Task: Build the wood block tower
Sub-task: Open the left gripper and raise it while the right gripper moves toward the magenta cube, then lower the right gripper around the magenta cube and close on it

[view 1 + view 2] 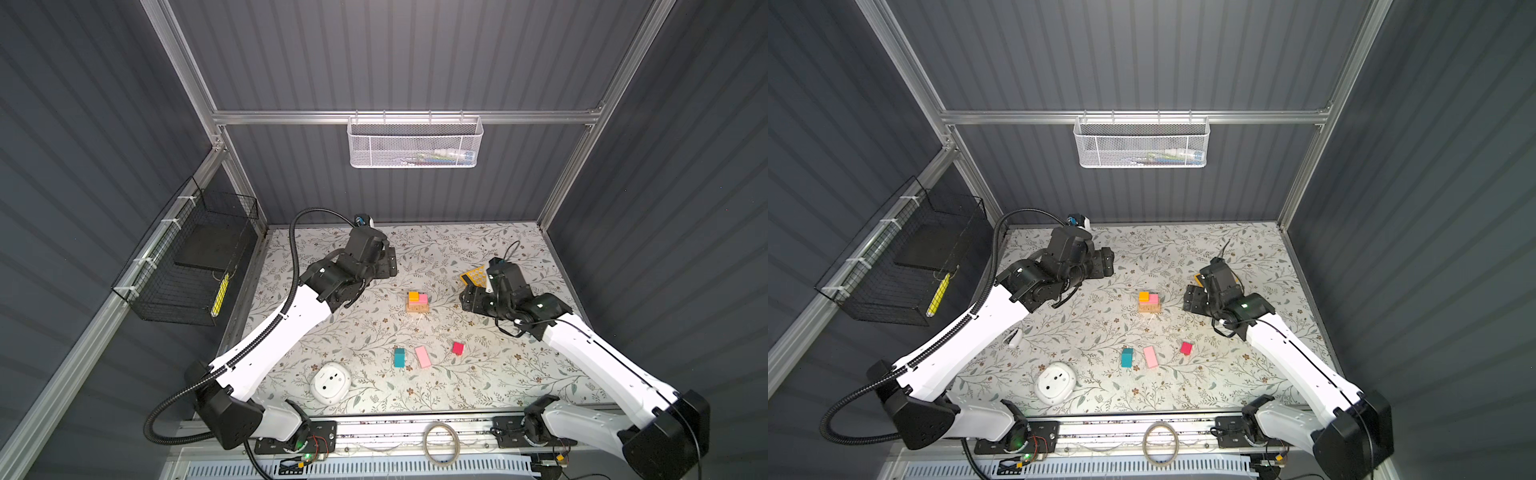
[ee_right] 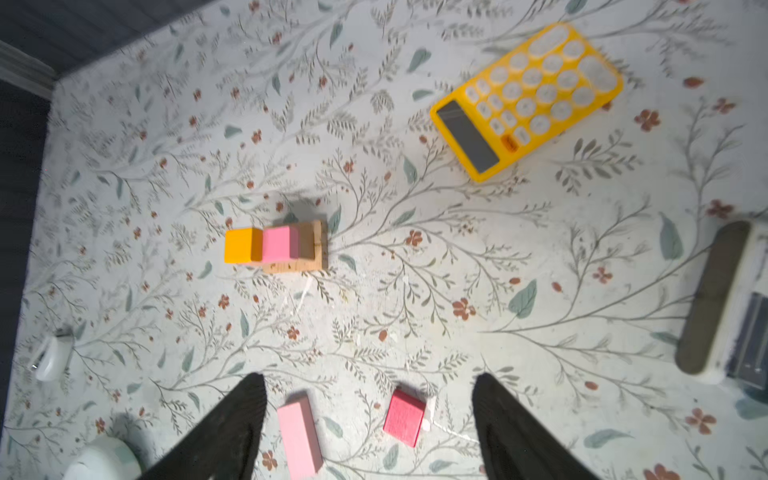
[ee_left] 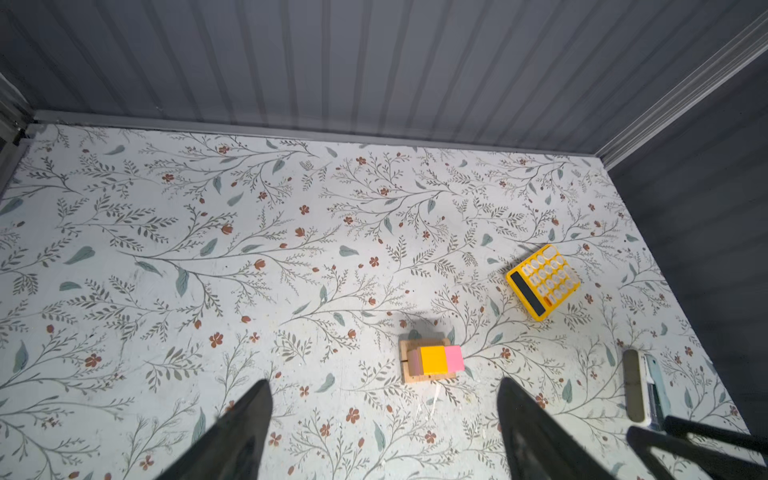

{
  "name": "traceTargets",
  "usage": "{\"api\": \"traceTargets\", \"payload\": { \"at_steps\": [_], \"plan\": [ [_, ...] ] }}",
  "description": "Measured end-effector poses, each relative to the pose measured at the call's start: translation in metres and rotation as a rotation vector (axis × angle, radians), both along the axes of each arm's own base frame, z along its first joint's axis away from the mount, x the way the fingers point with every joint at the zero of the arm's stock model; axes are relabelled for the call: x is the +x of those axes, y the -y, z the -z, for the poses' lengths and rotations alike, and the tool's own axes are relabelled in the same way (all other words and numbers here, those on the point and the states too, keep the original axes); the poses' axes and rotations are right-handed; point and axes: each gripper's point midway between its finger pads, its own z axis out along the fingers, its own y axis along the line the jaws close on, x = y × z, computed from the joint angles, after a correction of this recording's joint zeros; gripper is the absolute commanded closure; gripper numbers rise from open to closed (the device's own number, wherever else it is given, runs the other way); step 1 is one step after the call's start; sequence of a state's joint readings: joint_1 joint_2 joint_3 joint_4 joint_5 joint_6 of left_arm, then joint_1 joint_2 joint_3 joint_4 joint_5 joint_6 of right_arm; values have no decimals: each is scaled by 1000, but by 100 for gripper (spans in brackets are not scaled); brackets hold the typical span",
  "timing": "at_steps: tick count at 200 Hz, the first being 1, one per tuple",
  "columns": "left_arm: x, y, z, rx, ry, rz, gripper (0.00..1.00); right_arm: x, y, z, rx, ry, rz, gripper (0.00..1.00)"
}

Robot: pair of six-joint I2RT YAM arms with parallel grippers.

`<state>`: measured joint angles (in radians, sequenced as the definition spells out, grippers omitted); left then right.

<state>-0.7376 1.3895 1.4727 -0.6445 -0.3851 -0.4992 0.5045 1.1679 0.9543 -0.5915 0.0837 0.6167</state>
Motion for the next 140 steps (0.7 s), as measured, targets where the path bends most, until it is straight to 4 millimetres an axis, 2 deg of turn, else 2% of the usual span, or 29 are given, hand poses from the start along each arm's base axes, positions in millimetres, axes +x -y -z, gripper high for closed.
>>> {"api": "traceTargets", "payload": {
  "at_steps": [24,45,65,111,140],
  "plan": [
    [-6,-2,20,21,-24,19,14,-14,-10,21,-33,-71,1,29],
    [-8,-6,41,51,-57,22,14,-24,-16,31,-61,-104,14,32],
    [-9,-9,52,65,-76,22,14,-32,-21,42,-86,-142,24,33],
    [-12,-15,55,52,-77,21,13,-48,-26,75,-151,-227,48,33],
    [-15,-17,55,46,-71,22,13,-57,-22,90,-165,-265,69,33]
  ]
}}
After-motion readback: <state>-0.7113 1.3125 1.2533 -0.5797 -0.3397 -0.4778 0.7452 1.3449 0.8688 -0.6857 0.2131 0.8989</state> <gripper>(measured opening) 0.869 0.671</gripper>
